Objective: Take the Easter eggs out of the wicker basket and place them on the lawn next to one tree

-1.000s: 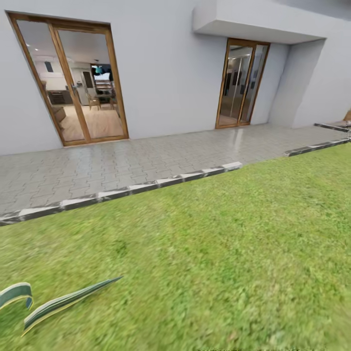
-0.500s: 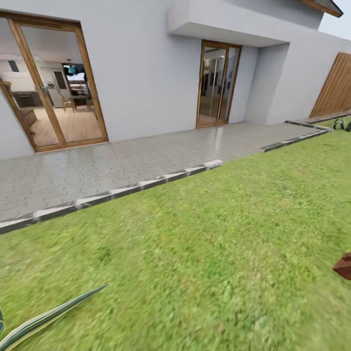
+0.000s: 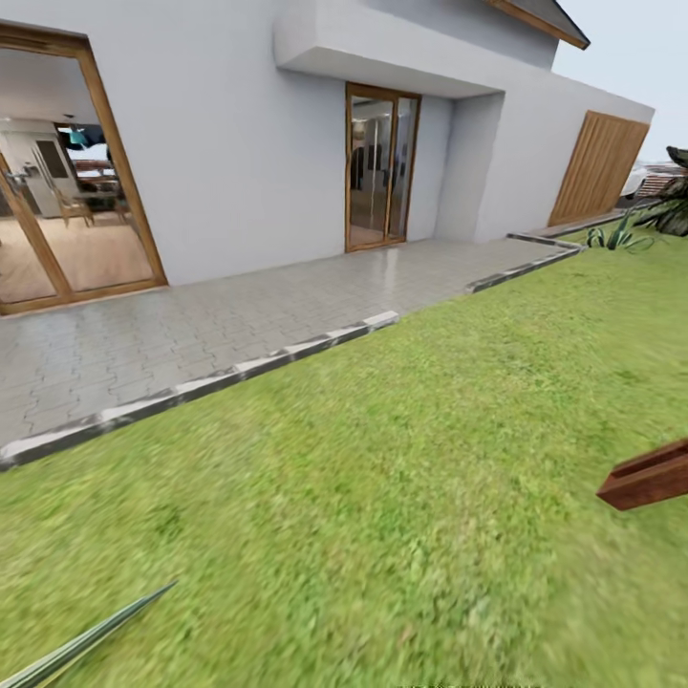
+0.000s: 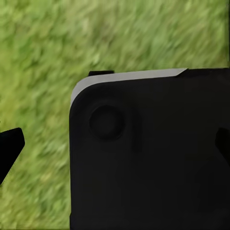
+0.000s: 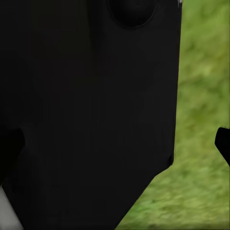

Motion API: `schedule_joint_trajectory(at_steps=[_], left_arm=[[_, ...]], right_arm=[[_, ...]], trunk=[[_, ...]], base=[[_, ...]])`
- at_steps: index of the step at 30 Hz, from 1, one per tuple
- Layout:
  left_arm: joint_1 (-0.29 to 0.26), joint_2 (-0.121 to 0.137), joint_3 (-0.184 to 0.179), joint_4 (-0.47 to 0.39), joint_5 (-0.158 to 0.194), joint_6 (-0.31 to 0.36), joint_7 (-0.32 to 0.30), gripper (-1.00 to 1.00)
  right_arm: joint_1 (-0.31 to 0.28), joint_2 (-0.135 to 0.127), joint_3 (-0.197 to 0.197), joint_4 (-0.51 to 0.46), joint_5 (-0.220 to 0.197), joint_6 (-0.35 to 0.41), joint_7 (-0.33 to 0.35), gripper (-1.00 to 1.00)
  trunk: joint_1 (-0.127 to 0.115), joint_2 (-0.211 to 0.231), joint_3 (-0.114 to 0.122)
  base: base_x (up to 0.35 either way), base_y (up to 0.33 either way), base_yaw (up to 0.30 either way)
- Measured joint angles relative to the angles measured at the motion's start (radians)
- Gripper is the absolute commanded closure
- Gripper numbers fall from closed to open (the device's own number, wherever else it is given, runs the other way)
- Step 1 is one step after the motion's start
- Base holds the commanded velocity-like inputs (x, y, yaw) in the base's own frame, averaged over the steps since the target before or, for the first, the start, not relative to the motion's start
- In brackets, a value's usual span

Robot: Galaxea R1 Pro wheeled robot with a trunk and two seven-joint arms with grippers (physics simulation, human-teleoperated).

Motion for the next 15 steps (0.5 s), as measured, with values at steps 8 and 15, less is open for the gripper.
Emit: schedule_joint_trajectory(at_steps=[8, 15], left_arm=[[0.0, 0.0, 0.0, 0.0, 0.0, 0.0, 0.0, -1.0], [0.0, 0.0, 0.0, 0.0, 0.0, 0.0, 0.0, -1.0]], right_arm=[[0.0, 0.0, 0.0, -0.001, 0.0, 0.0, 0.0, -1.0], [0.0, 0.0, 0.001, -0.001, 0.0, 0.0, 0.0, -1.0]], trunk=[[0.0, 0.0, 0.003], [0.0, 0.0, 0.007]], base=[[0.0, 0.0, -0.27], [0.0, 0.0, -0.27]])
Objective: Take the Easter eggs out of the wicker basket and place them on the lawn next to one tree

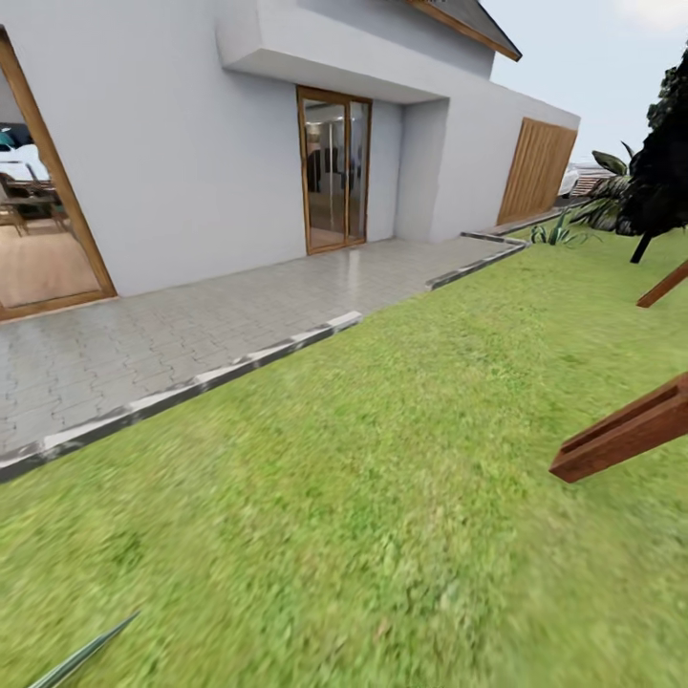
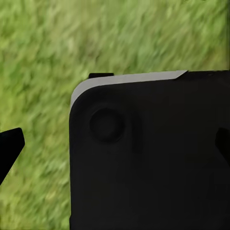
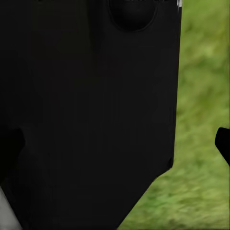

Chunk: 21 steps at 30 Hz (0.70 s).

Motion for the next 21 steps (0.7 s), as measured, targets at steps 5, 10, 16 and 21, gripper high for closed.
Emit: schedule_joint_trajectory(at_steps=[5, 10, 16, 21], left_arm=[[0.0, 0.0, 0.0, 0.0, 0.0, 0.0, 0.0, -1.0], [0.0, 0.001, 0.001, 0.0, 0.001, 0.0, 0.0, -1.0], [0.0, 0.001, 0.0, 0.0, 0.001, 0.0, 0.0, -1.0], [0.0, 0.001, 0.0, 0.0, 0.001, 0.0, 0.0, -1.0]], right_arm=[[0.0, 0.0, 0.0, 0.0, 0.0, 0.0, 0.0, -1.0], [0.0, -0.001, 0.0, 0.001, 0.0, 0.0, 0.0, -1.0], [0.0, -0.001, 0.0, 0.001, -0.001, 0.0, 0.0, -1.0], [0.0, -0.002, 0.0, 0.001, -0.001, 0.0, 0.0, -1.0]], trunk=[[0.0, 0.0, 0.003], [0.0, 0.0, 0.006], [0.0, 0.0, 0.01], [0.0, 0.0, 0.013]], base=[[0.0, 0.0, -0.27], [0.0, 0.0, -0.269], [0.0, 0.0, -0.269], [0.0, 0.0, -0.269]])
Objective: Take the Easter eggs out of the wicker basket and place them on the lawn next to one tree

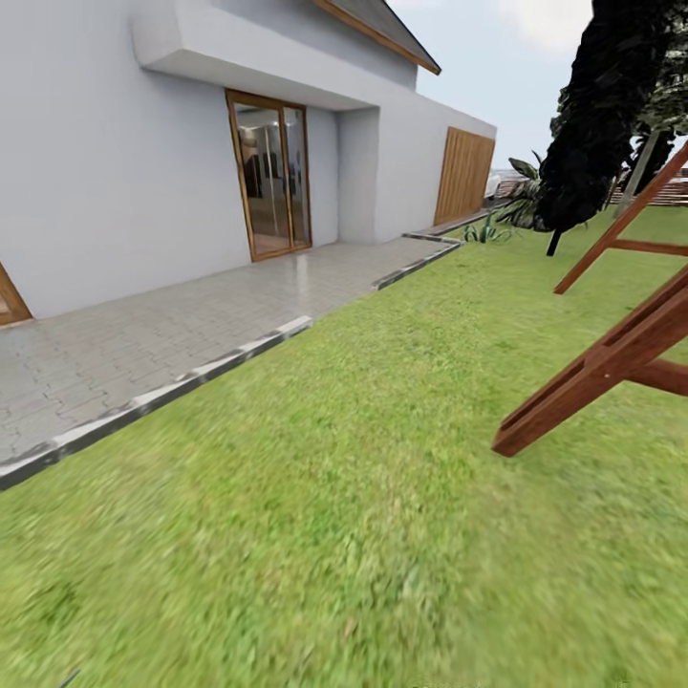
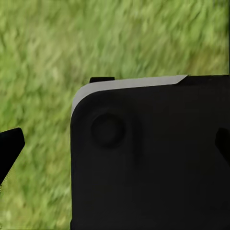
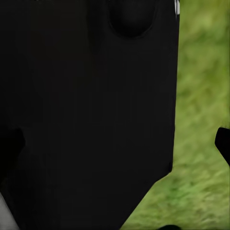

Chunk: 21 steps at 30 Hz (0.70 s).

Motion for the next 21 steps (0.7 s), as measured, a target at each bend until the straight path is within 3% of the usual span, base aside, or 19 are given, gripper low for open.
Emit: schedule_joint_trajectory(at_steps=[21], left_arm=[[0.0, 0.0, 0.0, 0.0, 0.0, 0.0, -0.001, -1.0]], right_arm=[[0.0, 0.0, 0.0, 0.0, 0.0, 0.0, 0.0, -1.0]], trunk=[[0.0, 0.0, 0.014]], base=[[0.0, 0.0, -0.269]])
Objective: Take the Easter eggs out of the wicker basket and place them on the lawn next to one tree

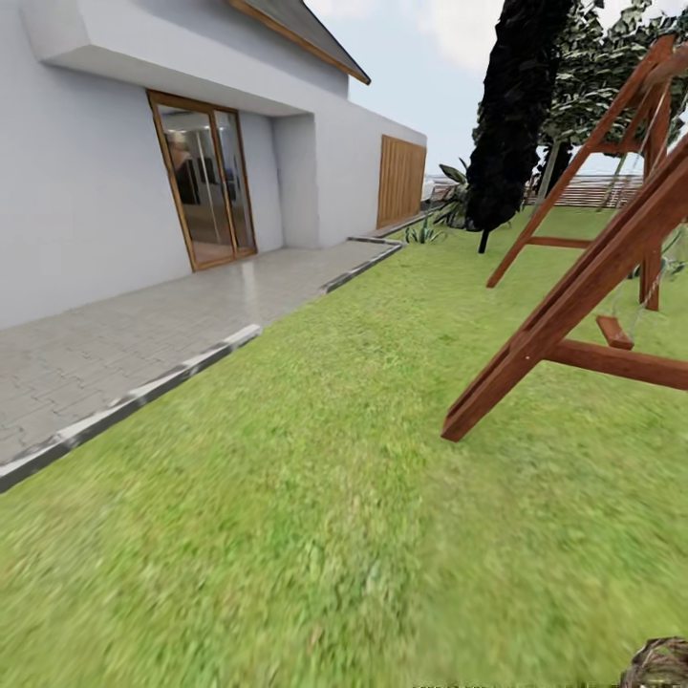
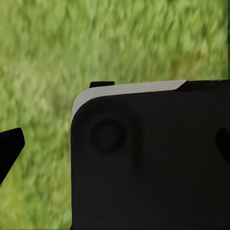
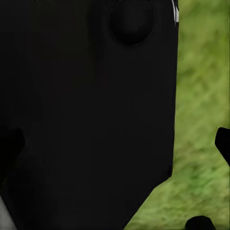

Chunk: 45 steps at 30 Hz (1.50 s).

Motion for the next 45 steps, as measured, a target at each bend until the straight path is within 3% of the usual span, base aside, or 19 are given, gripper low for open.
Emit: schedule_joint_trajectory(at_steps=[31, 45], left_arm=[[0.0, 0.0, 0.0, 0.0, 0.0, -0.001, 0.0, -1.0], [0.001, 0.0, 0.0, 0.0, 0.0, -0.002, 0.0, -1.0]], right_arm=[[0.0, -0.001, -0.001, 0.0, 0.0, 0.0, 0.0, -1.0], [0.0, -0.006, -0.001, 0.0, -0.001, 0.0, 0.0, -1.0]], trunk=[[0.0, 0.0, 0.02], [0.0, 0.0, 0.03]], base=[[0.004, 0.003, -0.271], [0.178, 0.162, -0.274]])
